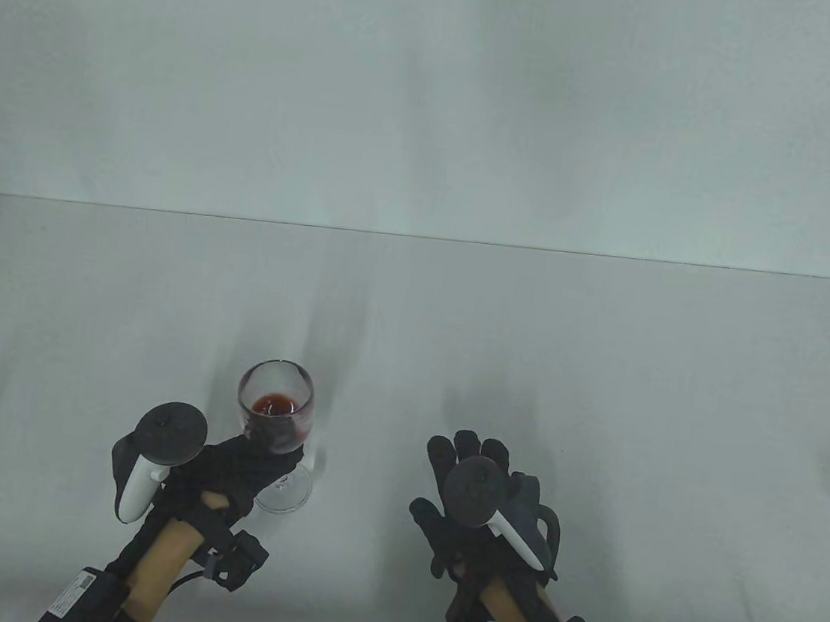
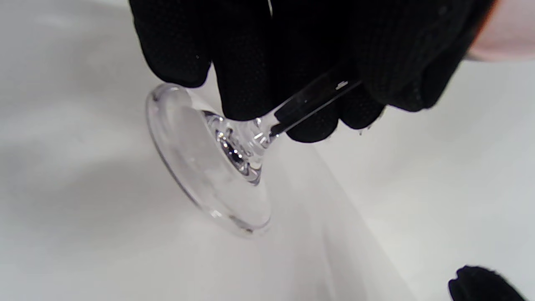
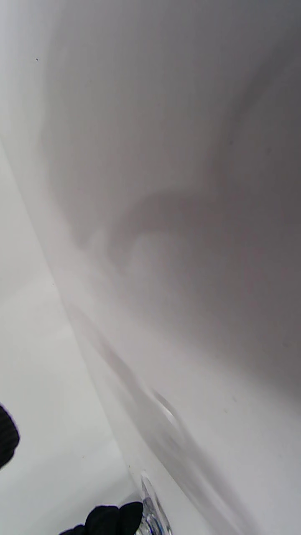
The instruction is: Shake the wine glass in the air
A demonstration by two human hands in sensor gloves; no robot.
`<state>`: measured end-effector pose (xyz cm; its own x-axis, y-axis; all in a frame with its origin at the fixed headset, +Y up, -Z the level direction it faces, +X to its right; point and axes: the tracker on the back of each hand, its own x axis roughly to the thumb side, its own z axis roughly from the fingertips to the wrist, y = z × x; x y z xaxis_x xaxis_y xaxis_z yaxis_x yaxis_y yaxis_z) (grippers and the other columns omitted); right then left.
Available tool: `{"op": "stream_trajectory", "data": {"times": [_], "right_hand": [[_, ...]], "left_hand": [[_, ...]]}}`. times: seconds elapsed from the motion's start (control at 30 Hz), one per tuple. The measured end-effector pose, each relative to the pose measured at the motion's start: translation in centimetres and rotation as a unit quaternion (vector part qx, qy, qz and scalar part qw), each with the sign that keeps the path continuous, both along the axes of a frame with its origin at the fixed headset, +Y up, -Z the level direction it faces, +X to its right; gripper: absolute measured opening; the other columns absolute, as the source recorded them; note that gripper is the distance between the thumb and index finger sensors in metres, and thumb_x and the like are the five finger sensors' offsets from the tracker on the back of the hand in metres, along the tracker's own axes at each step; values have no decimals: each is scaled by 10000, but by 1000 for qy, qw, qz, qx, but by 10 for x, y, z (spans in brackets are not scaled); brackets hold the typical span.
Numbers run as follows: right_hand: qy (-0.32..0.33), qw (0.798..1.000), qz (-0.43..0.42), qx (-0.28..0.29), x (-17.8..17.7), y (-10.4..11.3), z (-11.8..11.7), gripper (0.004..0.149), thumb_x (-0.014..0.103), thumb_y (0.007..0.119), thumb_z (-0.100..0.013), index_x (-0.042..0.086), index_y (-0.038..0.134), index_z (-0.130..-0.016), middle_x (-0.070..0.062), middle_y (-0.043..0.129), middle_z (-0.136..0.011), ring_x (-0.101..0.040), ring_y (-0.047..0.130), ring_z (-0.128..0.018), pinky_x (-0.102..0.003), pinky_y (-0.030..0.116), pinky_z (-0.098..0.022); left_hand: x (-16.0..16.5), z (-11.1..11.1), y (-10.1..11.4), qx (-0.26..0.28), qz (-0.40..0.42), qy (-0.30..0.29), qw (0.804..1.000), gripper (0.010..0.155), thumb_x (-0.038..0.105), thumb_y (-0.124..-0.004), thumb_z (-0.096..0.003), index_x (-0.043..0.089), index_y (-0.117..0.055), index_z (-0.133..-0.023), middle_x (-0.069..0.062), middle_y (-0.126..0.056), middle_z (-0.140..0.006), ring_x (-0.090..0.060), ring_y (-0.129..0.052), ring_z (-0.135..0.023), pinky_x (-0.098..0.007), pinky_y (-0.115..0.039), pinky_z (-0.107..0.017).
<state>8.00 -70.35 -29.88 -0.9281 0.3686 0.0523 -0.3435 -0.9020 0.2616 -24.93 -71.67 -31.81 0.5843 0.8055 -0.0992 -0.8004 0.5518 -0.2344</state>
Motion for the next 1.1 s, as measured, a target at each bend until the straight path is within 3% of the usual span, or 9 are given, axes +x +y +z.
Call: {"op": "stream_trajectory", "data": {"times": [0.13,0.27,0.4,0.53,0.67,1.1], "right_hand": [[0,1000,-2,0,0,0,0,765,612,612,-374,412,155,-955,95,85,-1101,-324,123,-1078,-660,224,-710],[0,1000,-1,-2,0,0,0,766,612,611,-374,411,155,-955,96,85,-1101,-324,123,-1079,-660,225,-710],[-1,1000,-1,-1,0,0,0,765,612,612,-374,412,156,-955,95,86,-1101,-323,123,-1079,-659,225,-710],[-1,1000,-2,-3,1,0,0,765,611,612,-374,411,155,-955,95,86,-1101,-325,123,-1079,-660,225,-710],[1,1000,0,-4,0,-1,0,765,612,611,-374,412,154,-955,96,84,-1101,-324,122,-1079,-659,225,-711],[1,1000,0,-6,0,-1,0,765,612,611,-374,412,154,-955,96,84,-1101,-324,123,-1079,-659,226,-711]], "left_hand": [[0,0,1,4,35,15,999,424,443,-867,-412,390,-866,-832,95,-957,-885,-207,-941,-861,-486,-712,-671],[2,0,1,7,0,-11,1000,424,449,-864,-414,398,-860,-835,104,-953,-889,-201,-937,-868,-483,-711,-676],[2,0,2,10,30,6,999,424,443,-867,-412,391,-864,-833,97,-955,-887,-208,-938,-864,-487,-709,-674],[2,0,1,10,3,-13,1000,423,447,-865,-414,398,-861,-835,103,-950,-892,-202,-934,-871,-484,-708,-677],[2,0,2,9,34,4,999,424,441,-868,-412,390,-864,-834,95,-955,-887,-209,-938,-865,-489,-708,-674],[5,1,1,7,23,-9,1000,425,443,-867,-413,391,-863,-834,97,-954,-888,-208,-936,-866,-488,-705,-677]]}}
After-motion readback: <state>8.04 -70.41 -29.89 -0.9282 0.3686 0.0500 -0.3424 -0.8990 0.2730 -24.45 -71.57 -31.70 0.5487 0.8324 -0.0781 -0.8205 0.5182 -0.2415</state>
